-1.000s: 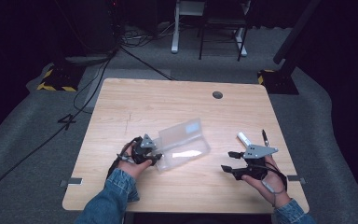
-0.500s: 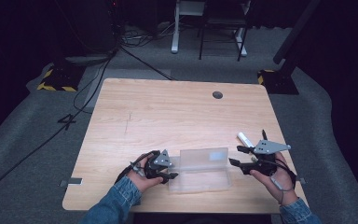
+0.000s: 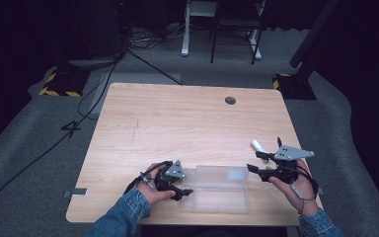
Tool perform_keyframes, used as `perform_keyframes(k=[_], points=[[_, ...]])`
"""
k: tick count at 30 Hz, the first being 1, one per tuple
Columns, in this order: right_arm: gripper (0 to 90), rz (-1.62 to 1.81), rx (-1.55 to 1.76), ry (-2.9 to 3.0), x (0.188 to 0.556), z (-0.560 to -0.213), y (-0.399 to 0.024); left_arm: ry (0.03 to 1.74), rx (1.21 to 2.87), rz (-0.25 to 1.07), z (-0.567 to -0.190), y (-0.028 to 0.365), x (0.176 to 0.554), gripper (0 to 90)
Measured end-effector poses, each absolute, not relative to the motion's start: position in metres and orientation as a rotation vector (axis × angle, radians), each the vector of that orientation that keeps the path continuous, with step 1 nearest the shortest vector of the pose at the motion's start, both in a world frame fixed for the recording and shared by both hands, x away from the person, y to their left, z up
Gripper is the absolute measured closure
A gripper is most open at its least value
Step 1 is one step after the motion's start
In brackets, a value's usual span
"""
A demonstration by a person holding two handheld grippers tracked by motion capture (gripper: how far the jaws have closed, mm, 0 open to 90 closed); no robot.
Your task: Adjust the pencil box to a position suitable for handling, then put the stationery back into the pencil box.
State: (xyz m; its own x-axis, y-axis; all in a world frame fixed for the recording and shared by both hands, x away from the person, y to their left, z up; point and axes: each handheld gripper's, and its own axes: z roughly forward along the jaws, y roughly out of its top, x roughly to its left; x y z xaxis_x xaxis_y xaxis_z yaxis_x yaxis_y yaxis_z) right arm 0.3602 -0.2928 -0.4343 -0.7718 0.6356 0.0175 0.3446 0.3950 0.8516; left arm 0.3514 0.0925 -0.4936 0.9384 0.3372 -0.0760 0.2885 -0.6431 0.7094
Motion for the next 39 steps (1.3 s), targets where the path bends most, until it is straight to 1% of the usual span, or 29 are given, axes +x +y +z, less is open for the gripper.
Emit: perform_keyframes(k=[1, 12, 26, 32, 36, 39], points=[[37.1, 1.315, 0.864, 2.343, 0.361, -0.433, -0.294, 0.445, 2.305, 0.086, -0.493, 0.093, 0.352, 33.0], [37.6, 1.292, 0.976, 2.295, 0.377, -0.425, -0.317, 0.506, 2.255, 0.150, -0.486, 0.104, 0.351, 31.3], [37.7, 1.228, 1.098, 2.277, 0.388, -0.432, -0.345, 0.573, 2.212, 0.226, -0.478, 0.132, 0.348, 30.6], [37.7, 1.195, 1.140, 2.275, 0.390, -0.434, -0.352, 0.658, 2.212, 0.280, -0.479, 0.149, 0.350, 30.6], [37.6, 1.154, 1.189, 2.271, 0.393, -0.436, -0.359, 0.735, 2.247, 0.330, -0.484, 0.158, 0.355, 30.8], [37.2, 1.132, 1.208, 2.265, 0.394, -0.437, -0.362, 0.767, 2.256, 0.338, -0.488, 0.162, 0.357, 30.8]])
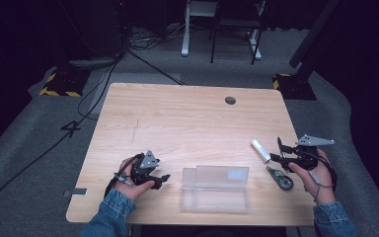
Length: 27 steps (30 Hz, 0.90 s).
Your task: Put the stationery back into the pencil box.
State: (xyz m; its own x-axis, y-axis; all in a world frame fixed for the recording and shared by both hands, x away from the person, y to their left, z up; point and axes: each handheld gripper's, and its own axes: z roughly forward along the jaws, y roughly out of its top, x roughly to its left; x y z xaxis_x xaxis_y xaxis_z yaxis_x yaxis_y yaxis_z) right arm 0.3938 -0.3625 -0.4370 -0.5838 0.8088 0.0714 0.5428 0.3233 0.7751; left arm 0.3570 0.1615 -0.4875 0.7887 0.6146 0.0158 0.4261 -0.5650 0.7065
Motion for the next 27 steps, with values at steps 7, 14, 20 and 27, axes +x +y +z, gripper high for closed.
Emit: perform_keyframes(k=[7, 14, 20, 27], points=[[36.7, 1.095, 1.261, 2.221, 0.400, -0.433, -0.379, 0.844, 2.272, 0.365, -0.499, 0.172, 0.363, 30.4], [37.2, 1.080, 1.294, 2.208, 0.407, -0.436, -0.389, 0.866, 2.225, 0.342, -0.503, 0.178, 0.368, 26.9], [37.5, 1.070, 1.313, 2.199, 0.413, -0.441, -0.395, 0.878, 2.221, 0.332, -0.504, 0.178, 0.369, 24.6], [42.8, 1.046, 1.326, 2.163, 0.422, -0.438, -0.399, 0.872, 2.226, 0.332, -0.504, 0.178, 0.370, 23.7]])
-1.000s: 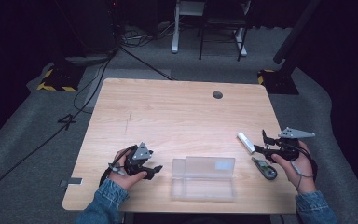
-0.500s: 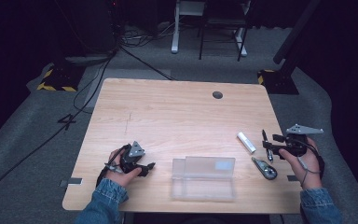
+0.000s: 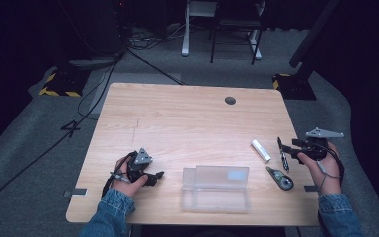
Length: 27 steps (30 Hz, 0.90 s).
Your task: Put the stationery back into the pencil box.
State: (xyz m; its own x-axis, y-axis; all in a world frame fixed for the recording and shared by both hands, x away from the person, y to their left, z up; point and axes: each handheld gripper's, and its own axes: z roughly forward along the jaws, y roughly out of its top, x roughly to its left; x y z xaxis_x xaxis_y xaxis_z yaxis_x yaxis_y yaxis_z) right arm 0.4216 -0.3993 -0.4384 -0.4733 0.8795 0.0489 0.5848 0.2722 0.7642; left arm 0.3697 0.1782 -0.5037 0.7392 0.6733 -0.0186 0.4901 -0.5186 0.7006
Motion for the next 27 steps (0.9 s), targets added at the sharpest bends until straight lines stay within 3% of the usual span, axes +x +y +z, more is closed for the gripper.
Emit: perform_keyframes(k=[5, 14, 27], points=[[50.1, 0.978, 1.401, 2.168, 0.430, -0.448, -0.399, 0.871, 2.226, 0.332, -0.504, 0.178, 0.370, 23.6], [51.5, 0.906, 1.474, 2.153, 0.448, -0.464, -0.394, 0.869, 2.228, 0.335, -0.504, 0.178, 0.370, 23.5], [63.0, 0.782, 1.586, 2.143, 0.469, -0.479, -0.390, 0.870, 2.228, 0.335, -0.504, 0.178, 0.370, 23.5]])
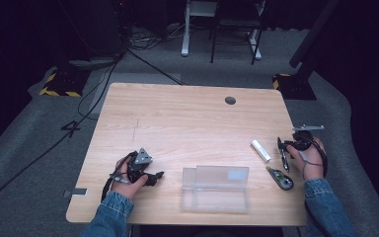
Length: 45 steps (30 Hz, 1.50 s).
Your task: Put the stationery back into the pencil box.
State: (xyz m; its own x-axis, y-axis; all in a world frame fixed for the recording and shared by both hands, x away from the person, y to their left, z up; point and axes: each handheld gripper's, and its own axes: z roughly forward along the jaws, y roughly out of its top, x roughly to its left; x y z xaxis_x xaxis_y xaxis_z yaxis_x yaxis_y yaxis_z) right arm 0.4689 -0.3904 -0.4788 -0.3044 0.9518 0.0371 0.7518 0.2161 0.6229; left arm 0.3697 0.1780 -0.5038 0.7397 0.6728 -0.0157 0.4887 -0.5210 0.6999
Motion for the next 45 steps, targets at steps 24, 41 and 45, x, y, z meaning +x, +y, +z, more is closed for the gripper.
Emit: perform_keyframes(k=[24, 41, 45], points=[[81.0, 0.742, 1.641, 2.146, 0.479, -0.477, -0.391, 0.891, 2.218, 0.341, -0.504, 0.176, 0.376, 23.4], [81.1, 0.947, 1.505, 2.064, 0.454, -0.429, -0.392, 0.919, 2.212, 0.349, -0.504, 0.174, 0.391, 23.3], [81.1, 0.997, 1.461, 2.038, 0.446, -0.415, -0.392, 0.920, 2.211, 0.348, -0.504, 0.174, 0.391, 23.3]])
